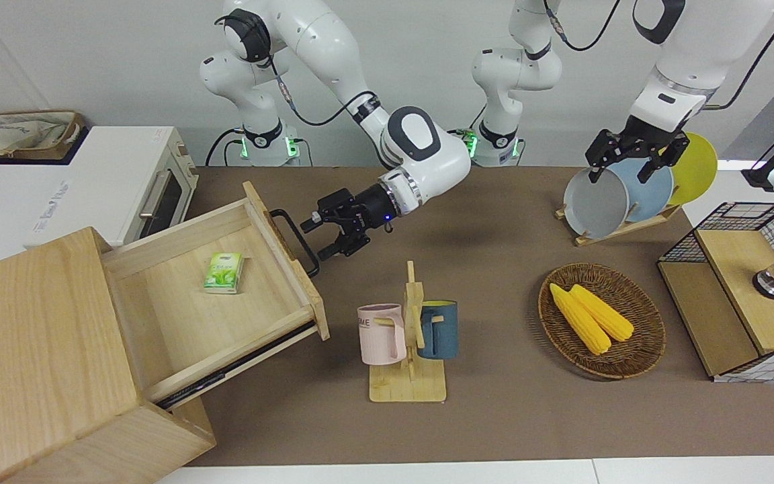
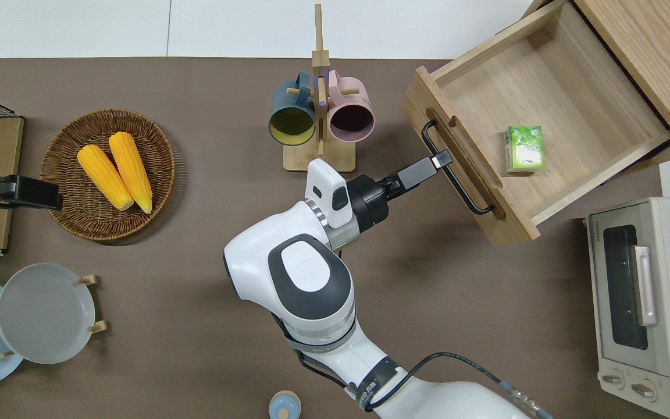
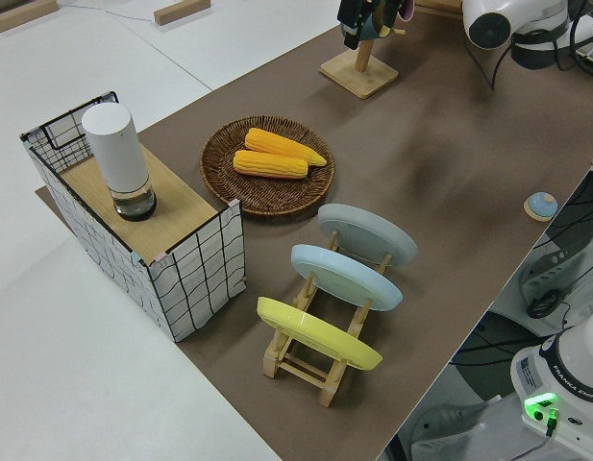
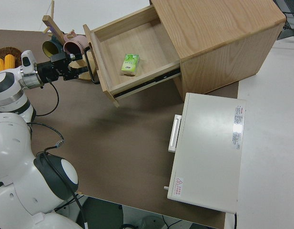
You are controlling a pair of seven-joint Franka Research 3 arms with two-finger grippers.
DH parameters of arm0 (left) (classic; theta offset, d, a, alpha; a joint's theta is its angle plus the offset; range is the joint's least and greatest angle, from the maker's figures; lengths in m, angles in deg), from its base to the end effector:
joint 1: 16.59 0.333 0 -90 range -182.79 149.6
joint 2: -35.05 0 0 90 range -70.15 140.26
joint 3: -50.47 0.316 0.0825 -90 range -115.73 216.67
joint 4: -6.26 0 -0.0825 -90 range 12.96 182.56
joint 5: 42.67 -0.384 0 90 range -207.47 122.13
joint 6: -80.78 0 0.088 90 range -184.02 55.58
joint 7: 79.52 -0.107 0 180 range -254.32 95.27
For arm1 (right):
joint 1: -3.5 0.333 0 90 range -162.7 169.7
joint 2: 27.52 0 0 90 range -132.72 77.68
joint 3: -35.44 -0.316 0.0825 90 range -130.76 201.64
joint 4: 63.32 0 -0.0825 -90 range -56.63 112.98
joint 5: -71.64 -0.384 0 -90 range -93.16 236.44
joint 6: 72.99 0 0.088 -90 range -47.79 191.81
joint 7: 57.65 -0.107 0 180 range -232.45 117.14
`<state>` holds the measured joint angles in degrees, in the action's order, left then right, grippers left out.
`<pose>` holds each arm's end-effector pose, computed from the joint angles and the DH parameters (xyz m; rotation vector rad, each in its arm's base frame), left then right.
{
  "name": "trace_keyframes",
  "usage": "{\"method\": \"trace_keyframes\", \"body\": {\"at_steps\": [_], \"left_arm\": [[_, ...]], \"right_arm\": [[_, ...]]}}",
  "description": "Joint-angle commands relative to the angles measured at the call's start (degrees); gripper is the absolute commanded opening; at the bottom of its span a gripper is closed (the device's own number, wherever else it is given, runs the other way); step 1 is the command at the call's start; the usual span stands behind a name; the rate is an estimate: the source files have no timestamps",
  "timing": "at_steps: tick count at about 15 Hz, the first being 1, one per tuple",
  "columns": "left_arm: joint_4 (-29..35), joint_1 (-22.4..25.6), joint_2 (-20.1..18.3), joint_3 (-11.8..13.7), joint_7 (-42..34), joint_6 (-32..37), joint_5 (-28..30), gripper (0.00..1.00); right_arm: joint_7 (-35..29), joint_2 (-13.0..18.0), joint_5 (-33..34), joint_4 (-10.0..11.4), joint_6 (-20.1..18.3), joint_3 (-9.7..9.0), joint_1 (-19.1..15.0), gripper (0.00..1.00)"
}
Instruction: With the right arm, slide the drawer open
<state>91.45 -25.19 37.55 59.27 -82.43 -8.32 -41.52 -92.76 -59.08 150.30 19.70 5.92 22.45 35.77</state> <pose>0.5670 -0.0023 0.6385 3.1277 -0.0752 0.0398 0.5750 0.3640 0.4181 1.7762 0.3250 0.4494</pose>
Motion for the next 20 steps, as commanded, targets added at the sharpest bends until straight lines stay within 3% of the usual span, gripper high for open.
{"method": "trace_keyframes", "body": {"at_steps": [1, 6, 9, 12, 17, 20], "left_arm": [[-1.2, -1.0, 0.8, 1.0, -0.4, 0.0, -0.7, 1.0], [-1.2, -1.0, 0.8, 1.0, -0.4, 0.0, -0.7, 1.0], [-1.2, -1.0, 0.8, 1.0, -0.4, 0.0, -0.7, 1.0], [-1.2, -1.0, 0.8, 1.0, -0.4, 0.0, -0.7, 1.0], [-1.2, -1.0, 0.8, 1.0, -0.4, 0.0, -0.7, 1.0], [-1.2, -1.0, 0.8, 1.0, -0.4, 0.0, -0.7, 1.0]], "right_arm": [[-0.9, 0.6, -8.4, -5.0, 2.8, 0.16, 0.7, 0.983], [-0.8, 4.0, -20.1, -8.2, 4.0, 0.33, 0.0, 0.983], [-0.8, 7.4, -28.5, -8.6, 6.3, 0.42, -2.5, 0.983], [-0.5, 12.9, -43.3, -8.6, 8.6, 0.86, -8.2, 0.983], [1.7, 18.1, -56.4, -8.5, 8.9, 0.86, -16.7, 0.983], [7.9, 21.4, -66.1, -8.3, 8.7, 0.95, -24.7, 0.985]]}}
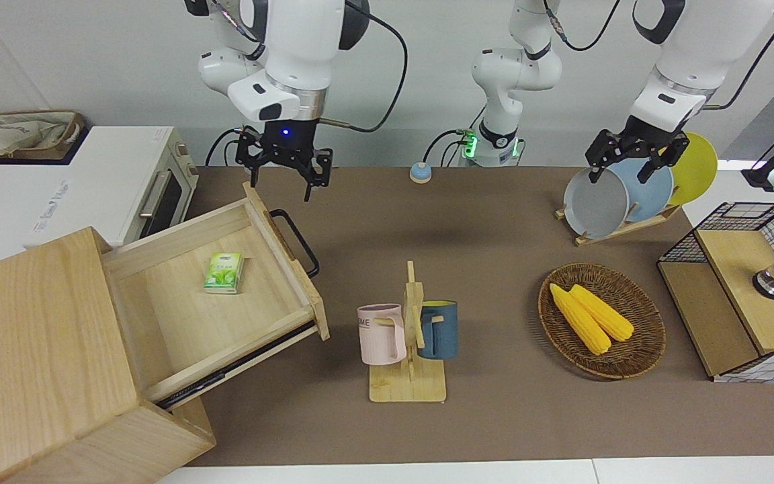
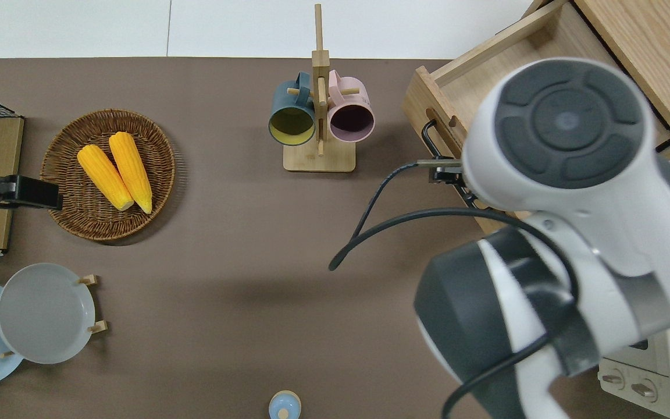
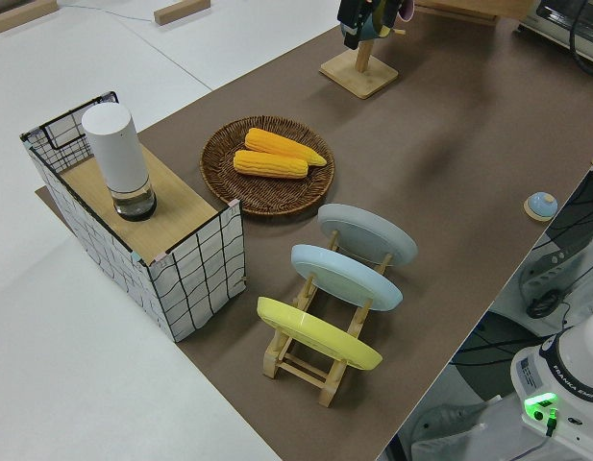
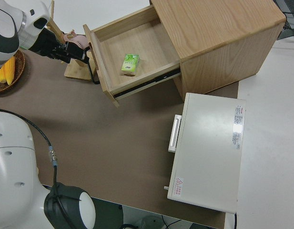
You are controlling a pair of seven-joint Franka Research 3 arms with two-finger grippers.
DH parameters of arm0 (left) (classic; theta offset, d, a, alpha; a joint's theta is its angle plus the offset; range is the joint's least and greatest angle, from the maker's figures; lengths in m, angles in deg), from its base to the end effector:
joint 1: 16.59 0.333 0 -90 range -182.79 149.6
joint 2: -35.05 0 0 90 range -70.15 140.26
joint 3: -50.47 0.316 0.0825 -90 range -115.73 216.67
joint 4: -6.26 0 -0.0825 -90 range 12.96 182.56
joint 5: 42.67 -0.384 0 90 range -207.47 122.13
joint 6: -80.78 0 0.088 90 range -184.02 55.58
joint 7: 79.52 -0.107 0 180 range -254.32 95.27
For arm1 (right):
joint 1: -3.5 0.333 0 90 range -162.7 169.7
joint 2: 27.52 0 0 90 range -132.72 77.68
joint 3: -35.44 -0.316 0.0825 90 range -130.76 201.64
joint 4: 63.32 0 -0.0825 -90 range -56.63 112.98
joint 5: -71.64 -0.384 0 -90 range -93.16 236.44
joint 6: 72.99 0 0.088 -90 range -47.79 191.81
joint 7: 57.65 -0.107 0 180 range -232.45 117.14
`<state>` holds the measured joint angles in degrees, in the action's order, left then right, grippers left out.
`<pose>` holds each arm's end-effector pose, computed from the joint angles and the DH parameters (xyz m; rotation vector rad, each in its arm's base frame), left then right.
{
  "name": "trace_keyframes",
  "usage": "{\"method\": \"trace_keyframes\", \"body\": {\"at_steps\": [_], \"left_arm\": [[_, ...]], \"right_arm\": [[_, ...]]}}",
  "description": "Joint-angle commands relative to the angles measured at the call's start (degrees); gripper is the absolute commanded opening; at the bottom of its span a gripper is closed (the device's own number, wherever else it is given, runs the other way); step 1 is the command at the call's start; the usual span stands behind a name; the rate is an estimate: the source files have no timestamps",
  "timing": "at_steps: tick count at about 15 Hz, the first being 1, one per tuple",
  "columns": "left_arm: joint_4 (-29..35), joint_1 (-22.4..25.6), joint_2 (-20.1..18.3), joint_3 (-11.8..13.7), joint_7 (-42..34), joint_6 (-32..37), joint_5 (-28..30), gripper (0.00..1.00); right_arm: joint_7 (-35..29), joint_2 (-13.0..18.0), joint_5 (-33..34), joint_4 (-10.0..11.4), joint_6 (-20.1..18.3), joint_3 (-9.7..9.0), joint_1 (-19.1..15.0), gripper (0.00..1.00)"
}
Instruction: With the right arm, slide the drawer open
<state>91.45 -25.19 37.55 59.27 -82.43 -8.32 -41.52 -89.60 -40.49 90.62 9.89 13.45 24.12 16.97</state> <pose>0.5670 -0.0023 0.6385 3.1277 -0.0752 0.0398 0.5809 0.2102 0.6305 2.8775 -0.2194 0.2074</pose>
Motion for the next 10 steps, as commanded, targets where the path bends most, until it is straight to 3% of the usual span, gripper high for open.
{"method": "trace_keyframes", "body": {"at_steps": [1, 6, 10], "left_arm": [[-1.2, -1.0, 0.8, 1.0, -0.4, 0.0, -0.7, 1.0], [-1.2, -1.0, 0.8, 1.0, -0.4, 0.0, -0.7, 1.0], [-1.2, -1.0, 0.8, 1.0, -0.4, 0.0, -0.7, 1.0]], "right_arm": [[6.4, 3.6, -7.3, 1.6, 1.2, -0.72, -7.8, 0.985], [21.4, 6.6, -11.3, 3.1, -2.2, -0.63, -18.5, 0.985], [24.3, 6.8, -15.6, 5.4, -2.1, 4.45, -18.8, 0.985]]}}
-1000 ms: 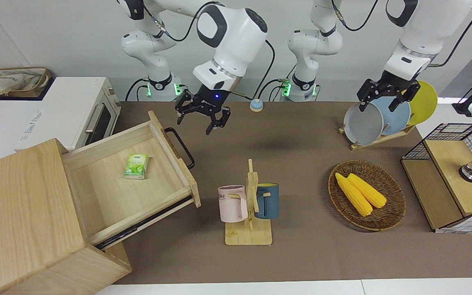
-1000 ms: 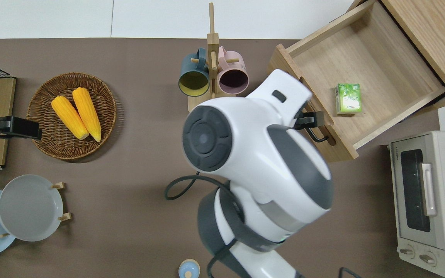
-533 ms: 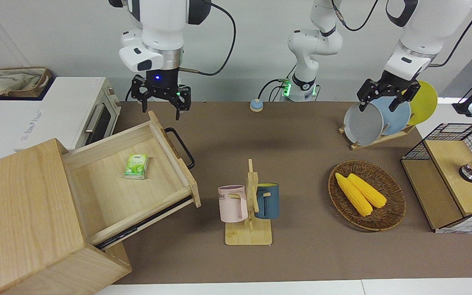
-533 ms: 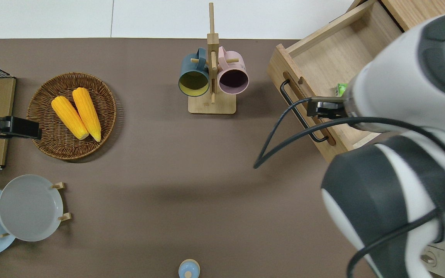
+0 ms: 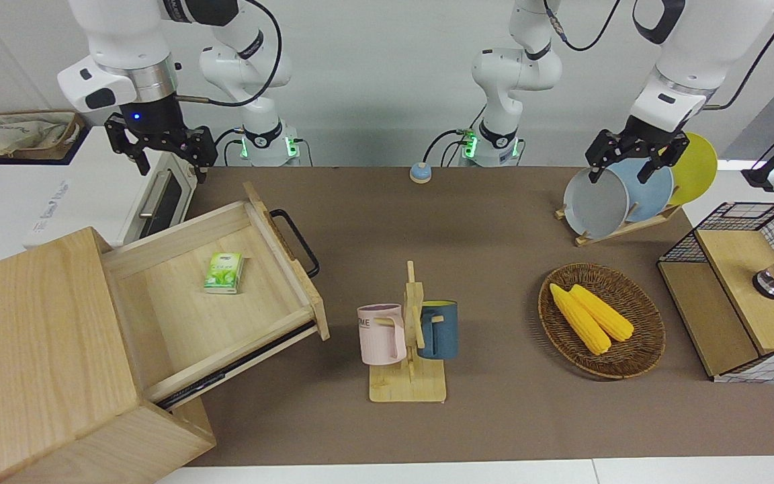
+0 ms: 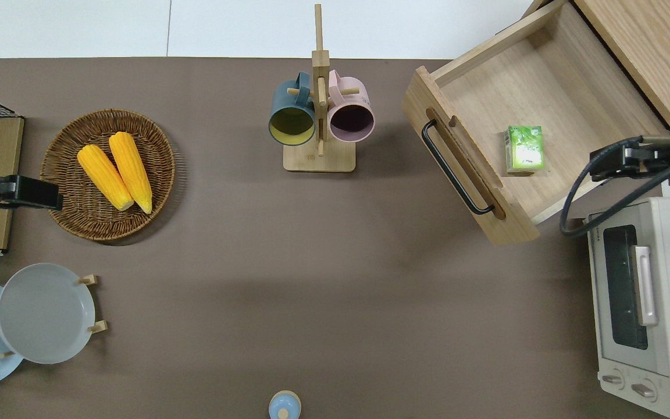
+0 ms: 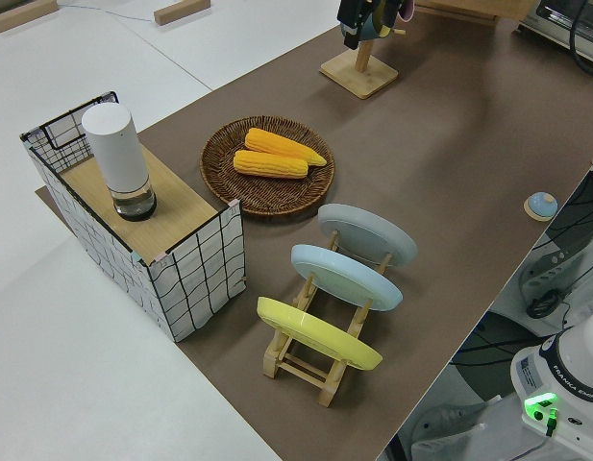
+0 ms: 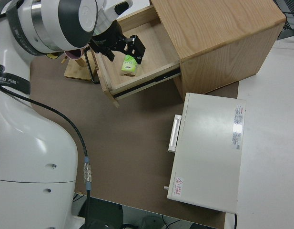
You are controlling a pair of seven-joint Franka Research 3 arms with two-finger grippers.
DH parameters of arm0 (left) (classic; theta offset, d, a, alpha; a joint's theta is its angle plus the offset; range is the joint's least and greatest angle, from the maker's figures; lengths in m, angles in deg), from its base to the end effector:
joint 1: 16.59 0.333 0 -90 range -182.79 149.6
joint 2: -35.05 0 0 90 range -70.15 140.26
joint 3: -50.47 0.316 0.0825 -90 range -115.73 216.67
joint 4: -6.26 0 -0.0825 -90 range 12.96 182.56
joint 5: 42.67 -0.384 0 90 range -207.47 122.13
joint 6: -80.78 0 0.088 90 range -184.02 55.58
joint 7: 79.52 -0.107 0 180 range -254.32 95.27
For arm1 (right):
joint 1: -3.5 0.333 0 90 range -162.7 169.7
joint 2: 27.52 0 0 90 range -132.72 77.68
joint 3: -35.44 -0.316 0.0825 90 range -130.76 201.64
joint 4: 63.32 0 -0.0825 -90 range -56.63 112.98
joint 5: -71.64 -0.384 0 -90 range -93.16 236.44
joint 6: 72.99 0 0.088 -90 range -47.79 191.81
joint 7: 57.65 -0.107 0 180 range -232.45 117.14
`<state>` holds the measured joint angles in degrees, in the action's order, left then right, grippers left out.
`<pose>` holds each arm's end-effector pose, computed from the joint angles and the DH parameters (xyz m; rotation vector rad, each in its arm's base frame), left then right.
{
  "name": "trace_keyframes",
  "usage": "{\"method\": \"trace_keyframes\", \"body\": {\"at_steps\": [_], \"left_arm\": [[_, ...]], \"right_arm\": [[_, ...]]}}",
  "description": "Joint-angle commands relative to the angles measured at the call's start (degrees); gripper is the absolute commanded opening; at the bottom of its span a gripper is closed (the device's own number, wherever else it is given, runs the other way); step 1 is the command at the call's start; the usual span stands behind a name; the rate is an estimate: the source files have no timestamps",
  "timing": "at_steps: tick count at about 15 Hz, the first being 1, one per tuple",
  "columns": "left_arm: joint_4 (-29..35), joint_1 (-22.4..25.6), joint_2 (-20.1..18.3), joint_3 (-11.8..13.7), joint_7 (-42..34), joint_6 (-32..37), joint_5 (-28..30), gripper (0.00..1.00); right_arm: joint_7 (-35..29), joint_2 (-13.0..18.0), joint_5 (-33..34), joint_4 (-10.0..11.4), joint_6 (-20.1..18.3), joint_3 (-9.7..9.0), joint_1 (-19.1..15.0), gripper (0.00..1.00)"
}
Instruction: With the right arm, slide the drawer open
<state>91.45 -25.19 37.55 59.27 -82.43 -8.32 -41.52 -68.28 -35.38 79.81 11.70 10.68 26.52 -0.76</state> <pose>0.5670 -0.0023 0.6385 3.1277 -0.0752 0.0398 0.5845 0.0233 0.6601 3.0182 -0.1853 0.0470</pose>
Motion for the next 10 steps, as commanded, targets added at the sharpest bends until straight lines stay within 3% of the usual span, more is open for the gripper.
{"method": "trace_keyframes", "body": {"at_steps": [1, 4, 10], "left_arm": [[-1.2, -1.0, 0.8, 1.0, -0.4, 0.0, -0.7, 1.0], [-1.2, -1.0, 0.8, 1.0, -0.4, 0.0, -0.7, 1.0], [-1.2, -1.0, 0.8, 1.0, -0.4, 0.0, -0.7, 1.0]], "right_arm": [[3.6, 1.6, -6.3, 4.0, 1.7, 3.11, -1.0, 0.987], [9.3, 1.5, -6.6, 5.5, 4.3, 3.38, -1.2, 0.987], [10.1, 0.8, -6.1, 5.5, 4.2, 3.91, -0.9, 0.987]]}}
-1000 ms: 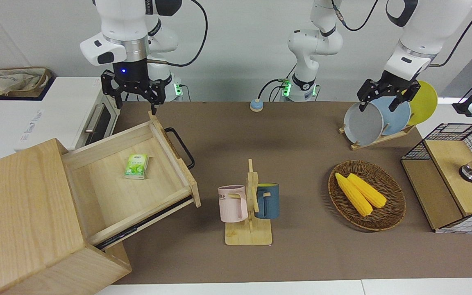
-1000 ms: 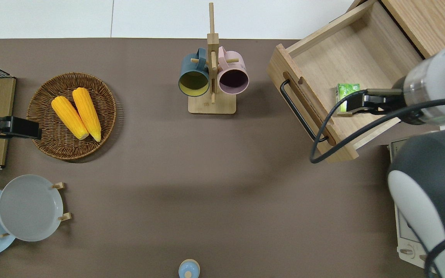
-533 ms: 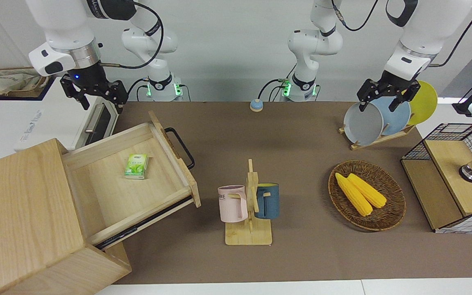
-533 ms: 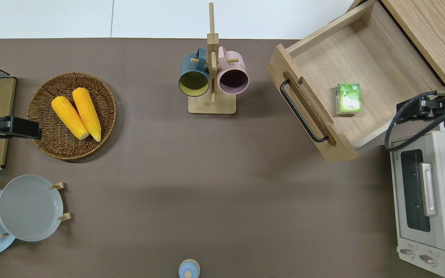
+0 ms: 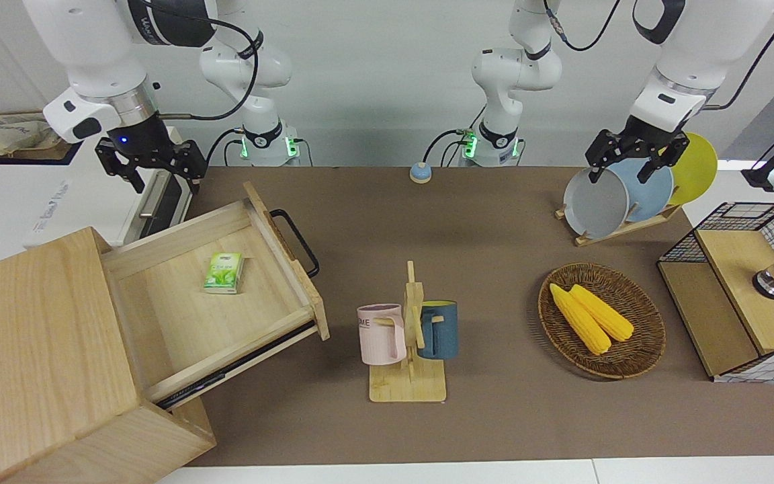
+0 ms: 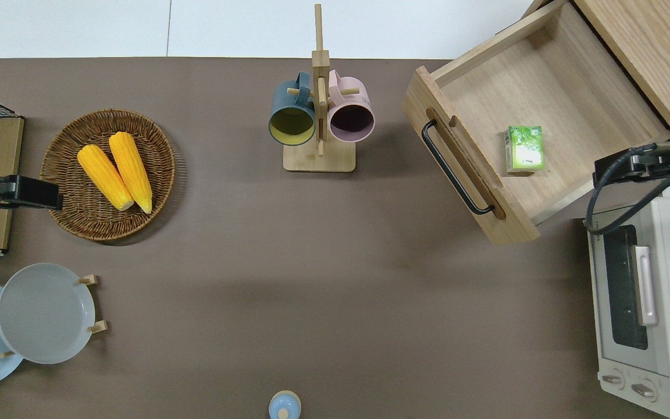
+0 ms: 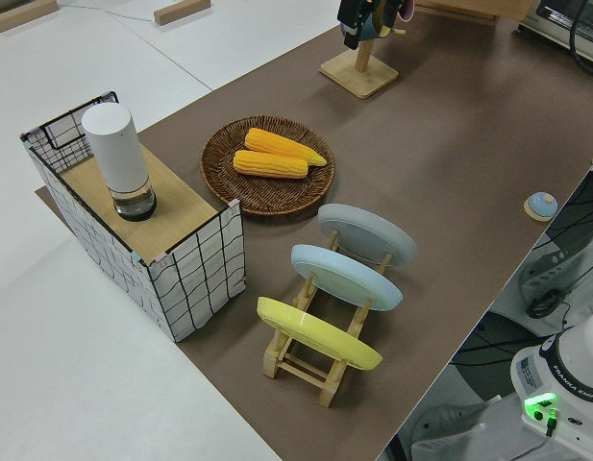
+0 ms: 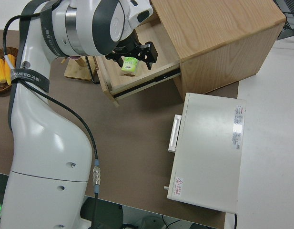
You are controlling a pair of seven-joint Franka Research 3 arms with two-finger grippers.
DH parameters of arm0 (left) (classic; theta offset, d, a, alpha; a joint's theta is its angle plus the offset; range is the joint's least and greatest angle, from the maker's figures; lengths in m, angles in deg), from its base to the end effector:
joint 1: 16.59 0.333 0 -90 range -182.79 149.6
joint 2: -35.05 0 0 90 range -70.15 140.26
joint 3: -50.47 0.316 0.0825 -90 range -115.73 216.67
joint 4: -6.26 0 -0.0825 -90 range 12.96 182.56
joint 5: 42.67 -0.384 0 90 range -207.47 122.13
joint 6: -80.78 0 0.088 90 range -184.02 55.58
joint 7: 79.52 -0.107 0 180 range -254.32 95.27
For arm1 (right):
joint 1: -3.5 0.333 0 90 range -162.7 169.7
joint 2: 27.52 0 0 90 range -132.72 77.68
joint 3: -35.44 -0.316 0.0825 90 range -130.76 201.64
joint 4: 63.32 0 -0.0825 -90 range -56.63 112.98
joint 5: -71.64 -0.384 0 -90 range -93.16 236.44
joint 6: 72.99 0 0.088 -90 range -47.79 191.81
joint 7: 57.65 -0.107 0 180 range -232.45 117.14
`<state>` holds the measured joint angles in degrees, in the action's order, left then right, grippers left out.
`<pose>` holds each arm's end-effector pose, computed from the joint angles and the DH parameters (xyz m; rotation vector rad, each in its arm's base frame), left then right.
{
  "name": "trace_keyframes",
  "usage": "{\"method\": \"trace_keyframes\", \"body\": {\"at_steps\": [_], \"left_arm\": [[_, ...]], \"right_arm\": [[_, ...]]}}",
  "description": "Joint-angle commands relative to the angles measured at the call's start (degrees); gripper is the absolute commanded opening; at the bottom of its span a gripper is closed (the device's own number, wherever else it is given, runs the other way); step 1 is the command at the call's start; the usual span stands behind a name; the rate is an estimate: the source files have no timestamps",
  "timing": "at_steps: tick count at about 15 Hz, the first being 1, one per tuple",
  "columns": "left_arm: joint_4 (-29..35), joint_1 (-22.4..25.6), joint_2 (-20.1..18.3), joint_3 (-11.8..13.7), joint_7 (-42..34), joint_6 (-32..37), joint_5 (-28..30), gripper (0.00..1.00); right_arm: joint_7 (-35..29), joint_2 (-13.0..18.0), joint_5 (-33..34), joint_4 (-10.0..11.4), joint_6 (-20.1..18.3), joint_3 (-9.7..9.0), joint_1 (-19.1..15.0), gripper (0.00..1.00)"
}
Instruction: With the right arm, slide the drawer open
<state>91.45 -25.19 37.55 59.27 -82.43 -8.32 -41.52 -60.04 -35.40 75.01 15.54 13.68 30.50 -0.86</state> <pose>0.5670 -0.0023 0.6385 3.1277 -0.0752 0.0398 0.5915 -0.0046 0.6322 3.0942 -0.0554 0.0007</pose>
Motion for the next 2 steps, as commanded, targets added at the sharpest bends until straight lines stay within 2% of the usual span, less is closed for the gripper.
{"method": "trace_keyframes", "body": {"at_steps": [1, 2], "left_arm": [[-1.2, -1.0, 0.8, 1.0, -0.4, 0.0, -0.7, 1.0], [-1.2, -1.0, 0.8, 1.0, -0.4, 0.0, -0.7, 1.0]], "right_arm": [[1.8, 0.8, -1.7, 1.5, 1.1, -0.15, -0.8, 0.987], [1.8, 0.8, -1.7, 1.4, 1.2, -0.15, -0.7, 0.987]]}}
